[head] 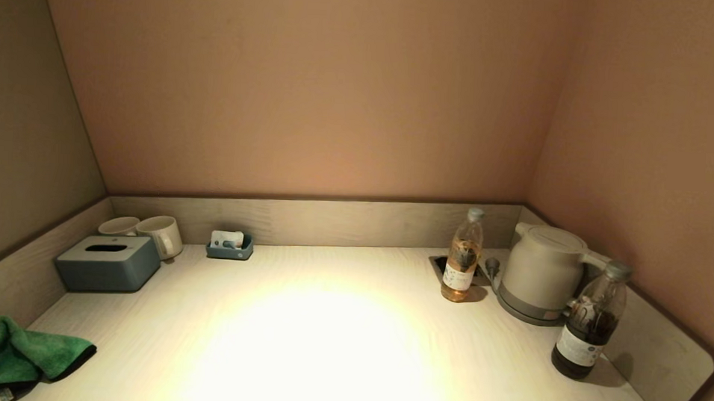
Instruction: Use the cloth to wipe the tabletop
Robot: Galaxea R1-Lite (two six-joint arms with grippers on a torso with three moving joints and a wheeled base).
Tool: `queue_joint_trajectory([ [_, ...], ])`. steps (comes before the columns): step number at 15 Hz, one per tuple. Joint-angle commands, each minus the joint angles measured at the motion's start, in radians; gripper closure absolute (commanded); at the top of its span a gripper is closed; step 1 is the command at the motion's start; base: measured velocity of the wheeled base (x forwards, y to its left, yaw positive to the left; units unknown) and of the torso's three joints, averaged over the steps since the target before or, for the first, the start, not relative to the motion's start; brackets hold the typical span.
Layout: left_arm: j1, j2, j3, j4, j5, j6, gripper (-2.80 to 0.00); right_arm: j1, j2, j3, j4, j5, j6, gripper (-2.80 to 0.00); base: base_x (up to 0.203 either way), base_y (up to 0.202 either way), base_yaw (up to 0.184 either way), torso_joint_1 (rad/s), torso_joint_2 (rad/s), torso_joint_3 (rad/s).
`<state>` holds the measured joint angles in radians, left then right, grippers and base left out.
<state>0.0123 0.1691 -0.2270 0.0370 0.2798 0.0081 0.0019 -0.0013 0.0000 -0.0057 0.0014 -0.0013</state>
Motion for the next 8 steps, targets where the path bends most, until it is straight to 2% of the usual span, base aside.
queue_joint_trajectory([
  [1, -0.001, -0.071, 0.027, 0.005, 0.0, 0.003, 0.0, 0.0, 0.001, 0.0, 0.0, 0.0, 0.0, 0.0, 0.0, 0.0, 0.0, 0.0, 0.0, 0.0],
  [2, -0.002, -0.082, 0.034, 0.007, -0.01, 0.008, 0.0, 0.001, 0.001, 0.0, 0.0, 0.0, 0.0, 0.0, 0.0, 0.0, 0.0, 0.0, 0.0, 0.0],
  [4, -0.002, -0.154, 0.046, 0.012, -0.079, 0.028, 0.0, 0.001, 0.001, 0.0, 0.0, 0.0, 0.0, 0.0, 0.0, 0.0, 0.0, 0.0, 0.0, 0.0],
  [5, -0.003, -0.165, 0.058, 0.007, -0.153, 0.037, 0.0, 0.001, 0.001, 0.0, 0.0, 0.0, 0.0, 0.0, 0.0, 0.0, 0.0, 0.0, 0.0, 0.0],
  [7, -0.003, -0.168, 0.063, 0.004, -0.168, 0.041, 0.0, 0.001, 0.001, 0.0, 0.0, 0.0, 0.0, 0.0, 0.0, 0.0, 0.0, 0.0, 0.0, 0.0],
  [8, -0.003, -0.168, 0.072, 0.004, -0.196, 0.062, 0.0, 0.001, 0.001, 0.0, 0.0, 0.0, 0.0, 0.0, 0.0, 0.0, 0.0, 0.0, 0.0, 0.0],
])
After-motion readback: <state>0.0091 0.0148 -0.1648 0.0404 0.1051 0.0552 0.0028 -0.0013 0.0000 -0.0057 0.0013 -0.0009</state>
